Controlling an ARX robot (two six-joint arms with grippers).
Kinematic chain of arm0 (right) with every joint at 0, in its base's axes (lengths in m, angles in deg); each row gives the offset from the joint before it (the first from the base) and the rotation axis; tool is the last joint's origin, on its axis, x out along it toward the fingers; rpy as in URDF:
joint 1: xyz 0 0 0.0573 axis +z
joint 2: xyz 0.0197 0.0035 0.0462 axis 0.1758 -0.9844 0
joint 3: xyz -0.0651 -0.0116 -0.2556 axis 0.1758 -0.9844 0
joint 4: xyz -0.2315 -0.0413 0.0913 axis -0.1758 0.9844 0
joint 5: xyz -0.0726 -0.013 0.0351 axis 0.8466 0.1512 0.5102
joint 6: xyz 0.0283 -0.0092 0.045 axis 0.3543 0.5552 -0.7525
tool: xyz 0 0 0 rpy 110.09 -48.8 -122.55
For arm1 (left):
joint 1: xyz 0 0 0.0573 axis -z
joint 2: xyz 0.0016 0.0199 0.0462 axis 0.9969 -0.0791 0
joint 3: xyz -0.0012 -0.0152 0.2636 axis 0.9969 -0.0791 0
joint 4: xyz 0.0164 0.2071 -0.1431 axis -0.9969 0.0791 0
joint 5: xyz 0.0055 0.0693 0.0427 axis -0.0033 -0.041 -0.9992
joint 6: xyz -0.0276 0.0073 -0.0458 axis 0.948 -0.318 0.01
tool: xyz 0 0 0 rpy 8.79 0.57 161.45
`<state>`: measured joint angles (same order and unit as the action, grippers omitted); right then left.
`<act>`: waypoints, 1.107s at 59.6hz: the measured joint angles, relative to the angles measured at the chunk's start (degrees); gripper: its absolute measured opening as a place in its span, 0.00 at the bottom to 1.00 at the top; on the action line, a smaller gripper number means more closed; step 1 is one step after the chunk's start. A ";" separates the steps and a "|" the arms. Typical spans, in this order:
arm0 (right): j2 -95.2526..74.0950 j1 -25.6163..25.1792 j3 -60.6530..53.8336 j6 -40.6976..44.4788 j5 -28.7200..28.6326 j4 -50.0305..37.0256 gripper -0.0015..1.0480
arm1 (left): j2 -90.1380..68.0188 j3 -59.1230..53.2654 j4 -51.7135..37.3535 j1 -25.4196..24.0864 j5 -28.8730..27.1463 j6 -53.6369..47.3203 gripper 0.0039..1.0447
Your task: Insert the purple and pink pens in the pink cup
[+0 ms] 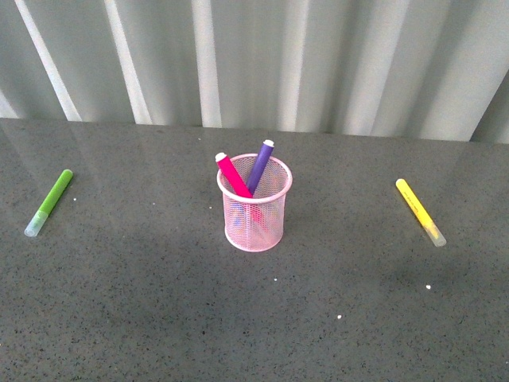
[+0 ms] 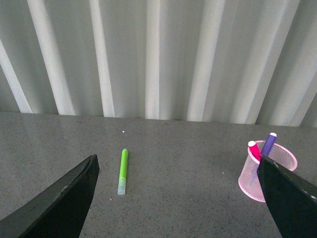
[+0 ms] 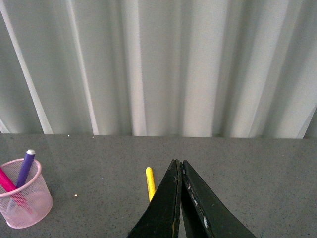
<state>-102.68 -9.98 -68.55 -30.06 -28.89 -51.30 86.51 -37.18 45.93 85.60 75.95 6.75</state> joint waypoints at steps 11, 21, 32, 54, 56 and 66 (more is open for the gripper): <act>5.27 0.00 -0.02 -0.02 0.00 5.01 0.03 | 0.00 0.00 0.00 0.00 0.00 0.00 0.94; 9.35 0.00 -0.02 -0.02 0.00 8.98 0.03 | 0.00 0.00 0.00 0.00 0.00 0.00 0.94; 12.87 0.00 -0.02 -0.02 0.00 12.44 0.03 | 0.00 0.00 0.00 0.00 0.00 0.00 0.94; 26.64 0.00 0.02 -0.24 0.00 26.60 0.03 | -0.02 0.00 0.00 0.00 -0.04 0.00 0.94; 26.93 0.00 0.02 -0.26 0.00 26.69 0.03 | 0.00 0.00 0.00 0.00 0.02 0.00 0.94; 26.93 0.00 0.02 -0.44 0.02 26.86 0.03 | 0.04 0.00 0.00 0.00 0.00 0.00 0.94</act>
<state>-75.75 -9.98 -68.53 -30.50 -28.87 -24.44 86.55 -37.18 45.93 85.60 75.95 6.75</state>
